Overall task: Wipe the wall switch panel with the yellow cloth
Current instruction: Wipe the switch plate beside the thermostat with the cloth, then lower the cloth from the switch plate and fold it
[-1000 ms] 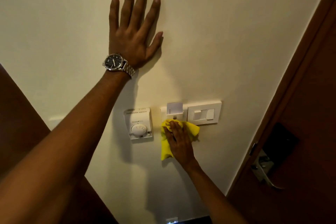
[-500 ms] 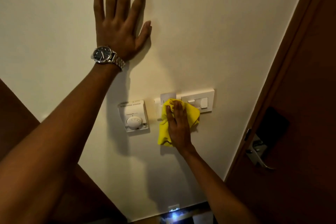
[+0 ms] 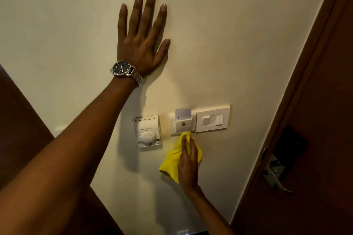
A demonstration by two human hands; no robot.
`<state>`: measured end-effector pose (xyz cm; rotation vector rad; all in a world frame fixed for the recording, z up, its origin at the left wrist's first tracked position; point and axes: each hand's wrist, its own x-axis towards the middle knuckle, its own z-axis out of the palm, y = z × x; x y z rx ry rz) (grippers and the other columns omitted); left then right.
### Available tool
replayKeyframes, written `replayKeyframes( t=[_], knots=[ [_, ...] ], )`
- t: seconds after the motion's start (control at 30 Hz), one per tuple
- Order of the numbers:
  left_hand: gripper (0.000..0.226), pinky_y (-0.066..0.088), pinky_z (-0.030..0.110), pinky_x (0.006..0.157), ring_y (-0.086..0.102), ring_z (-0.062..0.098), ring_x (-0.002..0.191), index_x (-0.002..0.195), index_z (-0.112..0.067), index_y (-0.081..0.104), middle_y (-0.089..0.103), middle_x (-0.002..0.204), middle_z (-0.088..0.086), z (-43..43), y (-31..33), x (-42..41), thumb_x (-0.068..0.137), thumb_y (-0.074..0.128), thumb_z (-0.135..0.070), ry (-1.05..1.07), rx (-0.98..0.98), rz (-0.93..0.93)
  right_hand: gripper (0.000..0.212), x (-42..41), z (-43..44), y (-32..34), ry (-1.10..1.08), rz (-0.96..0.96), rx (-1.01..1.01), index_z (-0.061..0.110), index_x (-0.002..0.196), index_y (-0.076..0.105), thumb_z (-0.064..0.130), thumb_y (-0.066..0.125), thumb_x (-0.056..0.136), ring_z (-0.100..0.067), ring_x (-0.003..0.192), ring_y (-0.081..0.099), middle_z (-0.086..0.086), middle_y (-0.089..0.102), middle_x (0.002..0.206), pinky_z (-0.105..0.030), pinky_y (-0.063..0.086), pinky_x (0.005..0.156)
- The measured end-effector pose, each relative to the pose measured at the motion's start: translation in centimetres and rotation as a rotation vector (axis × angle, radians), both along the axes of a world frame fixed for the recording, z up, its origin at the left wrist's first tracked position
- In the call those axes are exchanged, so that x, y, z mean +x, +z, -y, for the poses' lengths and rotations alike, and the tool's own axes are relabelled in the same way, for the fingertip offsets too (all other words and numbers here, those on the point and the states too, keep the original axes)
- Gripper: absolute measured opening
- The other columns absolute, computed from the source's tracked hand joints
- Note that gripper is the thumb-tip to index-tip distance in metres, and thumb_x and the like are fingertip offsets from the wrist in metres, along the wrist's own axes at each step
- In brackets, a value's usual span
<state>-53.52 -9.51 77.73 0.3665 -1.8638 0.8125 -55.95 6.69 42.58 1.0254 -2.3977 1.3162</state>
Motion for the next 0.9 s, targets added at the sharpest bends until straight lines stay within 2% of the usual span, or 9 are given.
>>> replayKeyframes(
  t=[0.17,0.3,0.37,0.5,0.57,0.67,0.73,0.8,0.9],
  knots=[
    [0.053,0.036,0.055,0.122,0.042,0.039,0.147,0.148,-0.008,0.053,0.046,0.158,0.021,-3.3,-4.6,4.4,0.107,0.050,-0.041,-0.294,0.299,0.022,0.056,3.4,-0.6,0.2,0.184,0.324,-0.164,0.011,0.152,0.030,-0.005,0.043,0.100,-0.032,0.141,0.039,-0.018,0.037,0.154,-0.048,0.034,0.118],
    [0.016,0.056,0.044,0.078,0.064,0.022,0.089,0.101,-0.017,0.065,0.068,0.100,0.000,-7.4,-21.7,14.9,0.103,0.062,-0.033,-0.394,0.826,-0.246,0.054,5.7,-0.3,-1.4,0.290,0.385,-0.095,0.008,0.151,0.033,-0.003,0.047,0.100,-0.032,0.135,0.046,-0.020,0.044,0.144,-0.029,0.033,0.112],
    [0.032,0.060,0.047,0.083,0.066,0.021,0.096,0.107,-0.017,0.065,0.070,0.106,0.001,-8.4,-30.4,20.7,0.100,0.068,-0.047,-0.260,1.337,-0.345,0.053,7.9,0.7,-3.1,0.337,0.421,-0.026,0.005,0.149,0.036,-0.002,0.050,0.099,-0.033,0.132,0.049,-0.022,0.046,0.140,-0.025,0.033,0.109],
    [0.115,0.051,0.036,0.095,0.063,0.026,0.118,0.135,-0.014,0.054,0.065,0.128,0.010,-9.6,-40.3,29.1,0.052,0.075,-0.092,-0.214,2.191,-0.479,0.052,14.0,3.2,-6.1,0.452,0.489,0.110,0.002,0.145,0.045,0.002,0.060,0.095,-0.032,0.129,0.050,-0.023,0.048,0.137,-0.018,0.031,0.106],
    [0.105,0.057,0.032,0.087,0.069,0.025,0.109,0.127,-0.012,0.061,0.070,0.122,0.012,-9.1,-45.0,33.3,0.049,0.087,-0.077,-0.147,2.331,-0.413,0.052,18.0,4.6,-8.8,0.533,0.539,0.213,0.001,0.141,0.049,0.002,0.064,0.092,-0.032,0.127,0.051,-0.021,0.050,0.134,-0.027,0.037,0.109],
    [0.039,0.060,0.019,0.069,0.072,0.013,0.096,0.116,-0.025,0.066,0.074,0.121,0.009,-8.1,-51.8,39.4,0.085,0.089,-0.030,-0.071,2.502,-0.435,0.051,23.6,7.2,-13.9,0.640,0.650,0.383,0.005,0.136,0.053,0.003,0.070,0.088,-0.032,0.124,0.054,-0.018,0.052,0.132,-0.040,0.043,0.109],
    [0.014,0.058,0.020,0.069,0.074,0.005,0.092,0.104,-0.038,0.075,0.080,0.113,-0.006,-8.1,-54.0,41.5,0.092,0.082,-0.034,-0.151,2.643,-0.370,0.052,25.4,8.0,-16.1,0.674,0.686,0.465,0.008,0.132,0.056,0.005,0.075,0.083,-0.032,0.122,0.054,-0.017,0.055,0.131,-0.042,0.044,0.107],
    [0.021,0.060,0.026,0.077,0.076,0.007,0.096,0.110,-0.035,0.078,0.079,0.117,-0.006,-7.6,-58.3,45.1,0.090,0.083,-0.031,-0.157,2.708,-0.433,0.055,28.3,9.9,-21.1,0.756,0.723,0.537,0.008,0.126,0.057,0.002,0.080,0.077,-0.032,0.120,0.055,-0.017,0.057,0.129,-0.044,0.045,0.105],
    [0.083,0.059,0.042,0.094,0.074,0.027,0.112,0.128,-0.018,0.068,0.077,0.123,0.007,-7.6,-64.6,49.7,0.054,0.100,-0.041,-0.120,2.757,-0.682,0.071,30.7,12.0,-28.2,0.890,0.806,0.683,0.019,0.127,0.050,-0.005,0.084,0.069,-0.029,0.117,0.056,-0.012,0.056,0.128,-0.041,0.050,0.099]
  ],
)
